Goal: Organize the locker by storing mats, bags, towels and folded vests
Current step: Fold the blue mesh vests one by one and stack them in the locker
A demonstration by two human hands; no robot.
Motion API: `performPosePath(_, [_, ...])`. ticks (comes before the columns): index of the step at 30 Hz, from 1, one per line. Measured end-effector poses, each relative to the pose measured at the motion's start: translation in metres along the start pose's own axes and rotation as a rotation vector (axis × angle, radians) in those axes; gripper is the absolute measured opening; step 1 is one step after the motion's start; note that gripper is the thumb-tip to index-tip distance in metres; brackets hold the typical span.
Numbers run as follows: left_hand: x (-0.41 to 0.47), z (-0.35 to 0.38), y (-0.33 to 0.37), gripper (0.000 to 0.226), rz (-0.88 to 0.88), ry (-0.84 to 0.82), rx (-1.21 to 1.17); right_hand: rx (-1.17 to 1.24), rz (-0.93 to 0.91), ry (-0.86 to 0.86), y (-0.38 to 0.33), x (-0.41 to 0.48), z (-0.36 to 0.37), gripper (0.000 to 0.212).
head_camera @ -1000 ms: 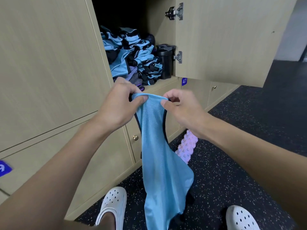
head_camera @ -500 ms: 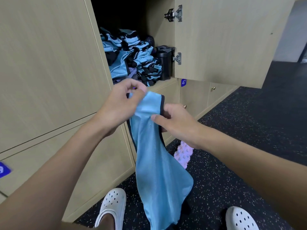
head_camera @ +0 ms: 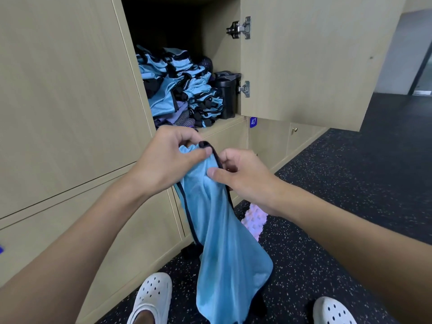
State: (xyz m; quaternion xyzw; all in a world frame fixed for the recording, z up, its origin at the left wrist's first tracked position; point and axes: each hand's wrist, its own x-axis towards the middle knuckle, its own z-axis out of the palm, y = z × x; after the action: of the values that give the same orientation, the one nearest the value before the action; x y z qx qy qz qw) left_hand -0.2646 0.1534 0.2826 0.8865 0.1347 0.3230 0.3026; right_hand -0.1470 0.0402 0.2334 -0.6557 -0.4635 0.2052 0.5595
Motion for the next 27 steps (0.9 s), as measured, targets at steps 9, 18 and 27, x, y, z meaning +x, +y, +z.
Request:
performPosePath(9, [0.009,-0.016,-0.010,0.004,-0.119,0.321,-0.057,-0.157,0.099,-0.162,0.002,-0.004,-0.025,0.020])
performPosePath(18, [0.005,-0.020,0.002,0.007,-0.107,0.218,-0.073,-0.380,-0.010,-0.169,-0.004,-0.004,-0.040,0.031])
performPosePath(27, [-0.011,0.010,-0.001,0.027,-0.048,-0.435,0.104,-0.403,-0.100,-0.169,-0.002,-0.013,-0.040,0.015])
